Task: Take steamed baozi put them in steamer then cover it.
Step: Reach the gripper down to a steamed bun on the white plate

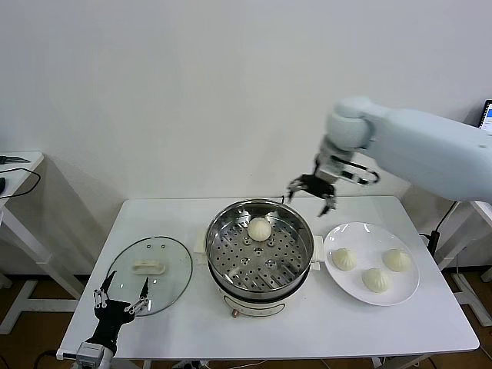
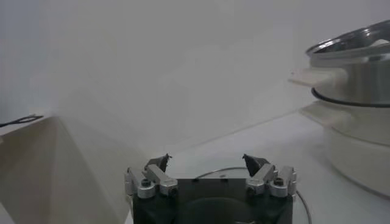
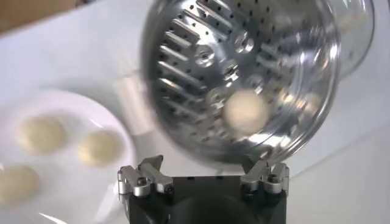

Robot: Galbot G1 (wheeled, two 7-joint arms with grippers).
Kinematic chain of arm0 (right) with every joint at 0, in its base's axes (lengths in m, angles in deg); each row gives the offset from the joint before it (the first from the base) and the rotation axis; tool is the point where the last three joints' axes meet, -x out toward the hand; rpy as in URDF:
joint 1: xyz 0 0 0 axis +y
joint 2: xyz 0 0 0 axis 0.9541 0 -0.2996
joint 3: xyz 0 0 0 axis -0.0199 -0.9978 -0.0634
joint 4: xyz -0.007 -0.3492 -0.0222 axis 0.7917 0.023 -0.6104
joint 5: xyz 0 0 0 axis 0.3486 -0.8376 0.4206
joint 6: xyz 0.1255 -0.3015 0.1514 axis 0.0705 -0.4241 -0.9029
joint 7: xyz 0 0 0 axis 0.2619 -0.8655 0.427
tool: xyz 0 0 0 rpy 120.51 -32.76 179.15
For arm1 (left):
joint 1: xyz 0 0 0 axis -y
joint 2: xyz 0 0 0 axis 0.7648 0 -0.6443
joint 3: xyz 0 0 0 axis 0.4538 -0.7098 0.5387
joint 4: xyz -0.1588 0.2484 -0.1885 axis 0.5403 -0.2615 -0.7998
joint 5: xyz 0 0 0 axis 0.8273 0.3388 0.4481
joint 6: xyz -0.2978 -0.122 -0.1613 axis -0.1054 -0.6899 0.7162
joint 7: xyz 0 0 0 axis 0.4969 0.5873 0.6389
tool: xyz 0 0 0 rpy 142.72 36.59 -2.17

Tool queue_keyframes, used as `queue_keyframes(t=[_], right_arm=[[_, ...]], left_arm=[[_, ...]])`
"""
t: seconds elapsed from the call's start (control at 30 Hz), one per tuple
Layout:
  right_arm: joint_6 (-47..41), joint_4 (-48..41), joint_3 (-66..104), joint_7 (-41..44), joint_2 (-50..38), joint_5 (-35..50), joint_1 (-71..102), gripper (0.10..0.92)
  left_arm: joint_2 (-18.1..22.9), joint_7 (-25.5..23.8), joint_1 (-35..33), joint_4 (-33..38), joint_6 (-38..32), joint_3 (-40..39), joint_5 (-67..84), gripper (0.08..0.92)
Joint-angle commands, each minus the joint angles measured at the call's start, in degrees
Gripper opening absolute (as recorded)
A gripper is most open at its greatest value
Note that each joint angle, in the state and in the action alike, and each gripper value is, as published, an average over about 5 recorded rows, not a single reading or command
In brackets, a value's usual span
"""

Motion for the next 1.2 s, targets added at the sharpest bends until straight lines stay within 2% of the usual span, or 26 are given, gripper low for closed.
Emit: queue_keyframes(t=[0.03, 0.3, 0.77, 1.2], right_arm=[[-21.0, 3.9, -1.3, 0.5, -13.5, 1.9, 4.1, 0.823], [-31.9, -0.1, 9.9, -1.5, -12.1, -3.6, 19.8, 0.823], [-32.3, -10.7, 21.7, -6.3, -5.1, -8.7, 34.2, 0.823], [-31.8, -14.3, 26.3, -8.0, -1.1, -11.2, 39.3, 0.823]], left_arm=[[0.1, 0.0, -0.1, 0.3, -0.6, -0.9, -0.8, 0.823], [0.2, 0.0, 0.1, -0.1, -1.0, -1.8, -1.0, 0.823], [0.4, 0.0, 0.5, -1.1, -1.0, -2.4, -1.3, 0.823], [0.7, 0.1, 0.3, -1.4, -1.0, -2.2, -1.5, 0.823]])
